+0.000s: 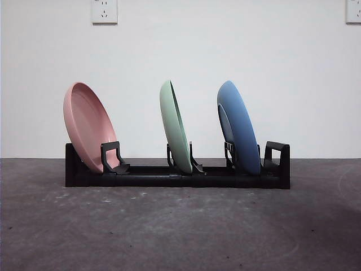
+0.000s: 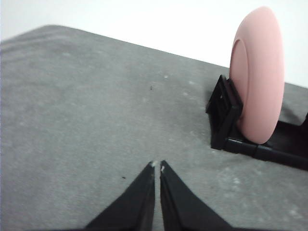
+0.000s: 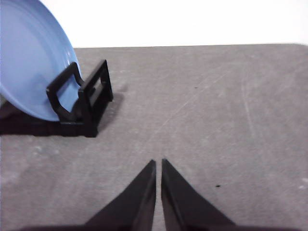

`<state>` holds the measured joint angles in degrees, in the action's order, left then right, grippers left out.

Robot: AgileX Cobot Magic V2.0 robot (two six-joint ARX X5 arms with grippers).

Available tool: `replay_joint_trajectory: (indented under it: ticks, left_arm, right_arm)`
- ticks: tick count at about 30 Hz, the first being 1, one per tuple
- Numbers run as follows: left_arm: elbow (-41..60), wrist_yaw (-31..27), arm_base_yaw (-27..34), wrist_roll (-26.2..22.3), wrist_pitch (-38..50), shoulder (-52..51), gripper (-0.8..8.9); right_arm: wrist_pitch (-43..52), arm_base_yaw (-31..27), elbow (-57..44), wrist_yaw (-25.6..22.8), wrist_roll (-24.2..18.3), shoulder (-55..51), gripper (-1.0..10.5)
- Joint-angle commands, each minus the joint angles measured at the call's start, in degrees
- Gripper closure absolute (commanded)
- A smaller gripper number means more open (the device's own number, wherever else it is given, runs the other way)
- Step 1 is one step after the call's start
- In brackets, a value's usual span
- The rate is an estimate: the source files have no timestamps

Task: Place the plate

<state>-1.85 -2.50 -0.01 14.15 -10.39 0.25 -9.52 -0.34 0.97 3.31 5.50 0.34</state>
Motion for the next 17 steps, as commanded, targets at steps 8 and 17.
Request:
replay_joint_trajectory:
  ticks: [8,17]
  left_arm:
    - [-5.49,1.49,-1.64,8.11,-0.37,3.02,7.98]
    - [-19.28,8.94,-3.21,8.5,-5.38,15.61,7.98]
  right_arm:
    - [0.44,0.26,3.56,1.27,13.46,-0.07,9.3]
    - [-5.07,0.26,14.95,8.17,18.1,3.65,9.3]
